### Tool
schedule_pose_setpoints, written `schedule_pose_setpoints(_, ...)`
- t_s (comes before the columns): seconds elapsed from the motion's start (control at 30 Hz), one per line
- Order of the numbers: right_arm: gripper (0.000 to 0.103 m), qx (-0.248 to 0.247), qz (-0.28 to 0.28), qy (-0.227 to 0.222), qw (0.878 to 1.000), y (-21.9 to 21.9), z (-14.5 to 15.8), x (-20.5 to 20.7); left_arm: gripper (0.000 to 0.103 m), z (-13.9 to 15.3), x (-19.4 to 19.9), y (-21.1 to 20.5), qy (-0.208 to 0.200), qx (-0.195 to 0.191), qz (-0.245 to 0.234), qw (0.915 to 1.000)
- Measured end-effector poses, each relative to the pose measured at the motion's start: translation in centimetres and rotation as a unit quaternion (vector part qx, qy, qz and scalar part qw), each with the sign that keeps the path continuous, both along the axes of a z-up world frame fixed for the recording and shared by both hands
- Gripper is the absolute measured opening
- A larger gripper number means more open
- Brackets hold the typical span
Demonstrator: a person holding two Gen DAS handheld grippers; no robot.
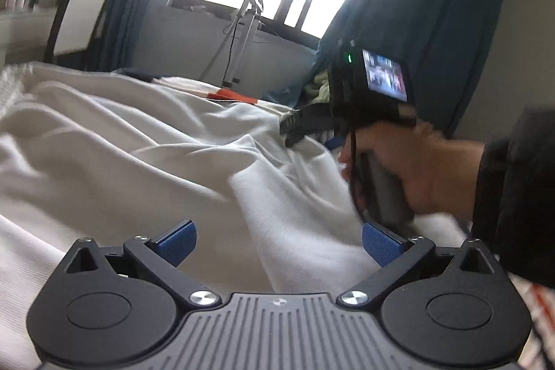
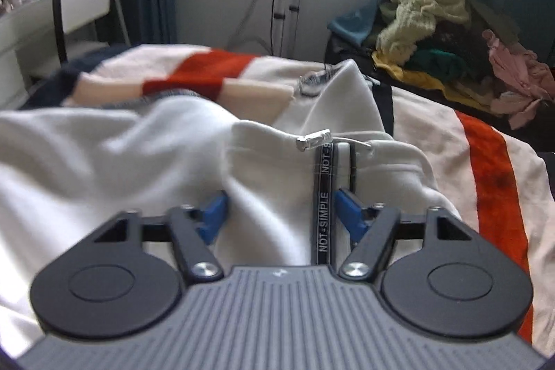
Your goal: Fold clothes
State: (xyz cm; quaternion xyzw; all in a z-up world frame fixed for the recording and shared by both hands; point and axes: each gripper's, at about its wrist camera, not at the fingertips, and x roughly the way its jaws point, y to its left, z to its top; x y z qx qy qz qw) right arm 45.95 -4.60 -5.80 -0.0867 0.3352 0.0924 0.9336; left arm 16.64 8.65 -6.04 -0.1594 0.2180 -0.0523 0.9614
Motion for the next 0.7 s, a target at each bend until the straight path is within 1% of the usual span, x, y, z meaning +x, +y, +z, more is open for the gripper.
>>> schedule_pose_setpoints(0.03, 0.042, -0.001, -0.003, -0.001, 1.0, -0.1, 0.0, 0.0, 0.102, -0.1, 0.1, 0.2, -0.001, -0.009, 0.0, 1.0)
schedule_pose_setpoints(0.07, 0.033, 0.004, -0.007, -0.003, 1.0, -0.2, 0.3, 0.0, 0.102, -0.2, 0.2, 0.5, -0.002, -0.018, 0.0, 0.9998)
schedule_pose_setpoints(0.1, 0.019, 0.012, -0.01, -0.007, 1.0, -0.5, 0.9, -0.4, 0.102, -0.2, 0.2, 0.7, -0.003, -0.023, 0.001, 0.9997)
schedule_pose_setpoints(0.13, 0.007, 0.022, -0.01, -0.015, 1.0, -1.0, 1.8, -0.9, 0.102, -0.1, 0.2, 0.8, -0.004, -0.026, 0.005, 0.9996)
schedule_pose_setpoints(0.23, 0.007, 0.048, -0.011, -0.038, 0.998, -2.3, 4.6, -2.8, 0.102, 0.2, 0.1, 1.3, -0.003, -0.036, 0.015, 0.9992)
schedule_pose_setpoints(0.3, 0.007, 0.057, -0.013, -0.06, 0.997, -4.1, 7.0, -4.5, 0.102, 0.5, -0.1, 1.7, -0.001, -0.044, 0.022, 0.9988)
schedule_pose_setpoints(0.4, 0.007, 0.071, -0.043, -0.095, 0.992, -8.3, 10.6, -7.4, 0.102, 1.2, -0.7, 1.9, -0.002, -0.068, 0.02, 0.9975)
schedule_pose_setpoints(0.47, 0.007, 0.086, -0.069, -0.118, 0.987, -11.6, 12.8, -9.6, 0.102, 1.6, -1.3, 1.8, -0.007, -0.067, 0.021, 0.9975)
schedule_pose_setpoints(0.53, 0.007, 0.112, -0.106, -0.14, 0.978, -15.9, 14.3, -12.3, 0.102, 2.0, -2.0, 1.3, -0.013, -0.057, 0.018, 0.9981)
schedule_pose_setpoints(0.6, 0.007, 0.138, -0.142, -0.162, 0.967, -20.1, 15.9, -15.1, 0.102, 2.4, -2.6, 0.5, -0.015, -0.047, 0.013, 0.9987)
schedule_pose_setpoints(0.67, 0.007, 0.179, -0.178, -0.179, 0.951, -25.1, 16.0, -18.3, 0.102, 2.8, -3.1, -0.3, -0.019, -0.035, 0.004, 0.9992)
schedule_pose_setpoints(0.7, 0.007, 0.207, -0.201, -0.18, 0.94, -27.7, 15.2, -20.0, 0.102, 2.8, -3.4, -0.8, -0.019, -0.028, 0.0, 0.9994)
